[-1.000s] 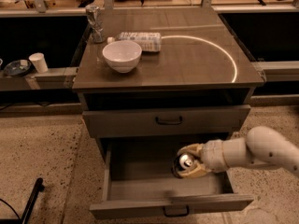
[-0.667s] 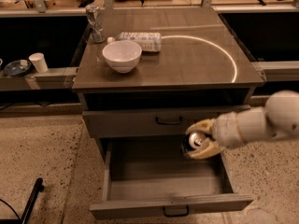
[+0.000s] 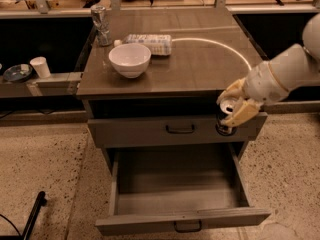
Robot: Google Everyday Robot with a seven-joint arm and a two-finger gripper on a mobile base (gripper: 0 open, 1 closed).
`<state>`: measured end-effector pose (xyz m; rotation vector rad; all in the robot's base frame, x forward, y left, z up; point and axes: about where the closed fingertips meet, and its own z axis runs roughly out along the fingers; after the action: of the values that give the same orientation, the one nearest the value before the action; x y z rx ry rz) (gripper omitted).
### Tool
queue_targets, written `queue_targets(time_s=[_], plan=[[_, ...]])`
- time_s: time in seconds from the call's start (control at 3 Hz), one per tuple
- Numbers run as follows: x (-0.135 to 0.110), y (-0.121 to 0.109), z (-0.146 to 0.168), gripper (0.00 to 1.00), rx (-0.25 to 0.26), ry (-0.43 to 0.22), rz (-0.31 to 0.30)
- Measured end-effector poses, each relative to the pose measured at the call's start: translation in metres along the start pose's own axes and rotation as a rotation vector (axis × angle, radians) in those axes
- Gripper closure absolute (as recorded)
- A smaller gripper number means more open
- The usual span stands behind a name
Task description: Pick pepsi can from middle drawer and place on counter
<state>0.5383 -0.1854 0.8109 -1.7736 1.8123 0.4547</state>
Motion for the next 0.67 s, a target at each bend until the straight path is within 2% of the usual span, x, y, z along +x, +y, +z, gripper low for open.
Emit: queue_targets(time_s=[0.33, 0.67], plan=[[-0.026, -0.042, -0.033, 1.00, -0.011, 0.115, 0.010], [-0.061, -0.066, -0.040, 1.00, 0.003, 0.127, -0.047]])
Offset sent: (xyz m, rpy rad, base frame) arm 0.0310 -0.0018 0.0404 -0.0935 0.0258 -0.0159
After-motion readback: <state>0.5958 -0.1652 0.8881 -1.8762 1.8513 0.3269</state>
